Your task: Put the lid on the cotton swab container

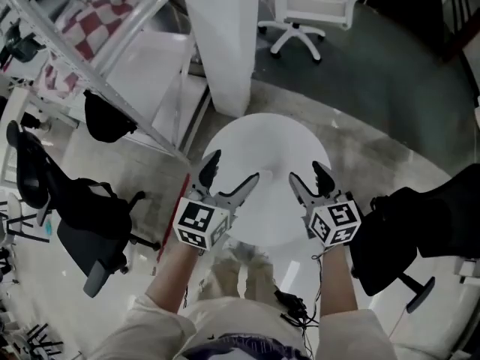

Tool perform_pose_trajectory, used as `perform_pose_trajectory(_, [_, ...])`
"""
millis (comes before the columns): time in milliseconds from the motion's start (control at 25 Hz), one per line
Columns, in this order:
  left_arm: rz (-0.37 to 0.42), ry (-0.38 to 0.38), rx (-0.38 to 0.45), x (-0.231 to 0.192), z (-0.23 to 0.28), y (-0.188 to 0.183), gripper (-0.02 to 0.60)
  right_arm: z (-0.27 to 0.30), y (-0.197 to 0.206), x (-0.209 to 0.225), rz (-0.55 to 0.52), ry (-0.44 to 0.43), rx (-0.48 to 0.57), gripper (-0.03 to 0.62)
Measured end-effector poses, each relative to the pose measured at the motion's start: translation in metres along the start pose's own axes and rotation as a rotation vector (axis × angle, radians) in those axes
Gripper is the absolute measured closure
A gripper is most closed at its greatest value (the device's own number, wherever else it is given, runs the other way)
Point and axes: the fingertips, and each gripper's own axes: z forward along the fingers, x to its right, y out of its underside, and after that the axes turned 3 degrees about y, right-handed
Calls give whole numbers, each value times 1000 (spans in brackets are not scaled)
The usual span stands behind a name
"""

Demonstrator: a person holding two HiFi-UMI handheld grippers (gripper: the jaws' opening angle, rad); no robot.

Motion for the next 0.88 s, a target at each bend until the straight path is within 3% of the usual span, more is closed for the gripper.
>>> perform_pose_trajectory(120, [-67, -44, 93, 9, -29, -37, 169, -29, -49, -9, 59, 103, 119, 302])
perform_pose_trajectory(240, [-82, -71, 179, 20, -58, -72, 169, -57, -88, -27, 100, 147, 222, 320])
perform_pose_trajectory(400, [-52, -97, 289, 25, -85, -115, 182, -79, -133, -61, 11, 131, 311, 351])
perform_pose_trajectory(560, [3, -103, 338, 28, -95, -137, 213, -87, -154, -87, -74, 127, 355, 377])
perform_pose_trajectory(680, [34, -114, 361, 32, -98, -146, 266, -96, -160, -90, -68, 163, 388, 388])
perform_pose_trajectory(880, [108, -144, 372, 44, -99, -159, 412, -113, -166, -82, -116, 244, 409, 388])
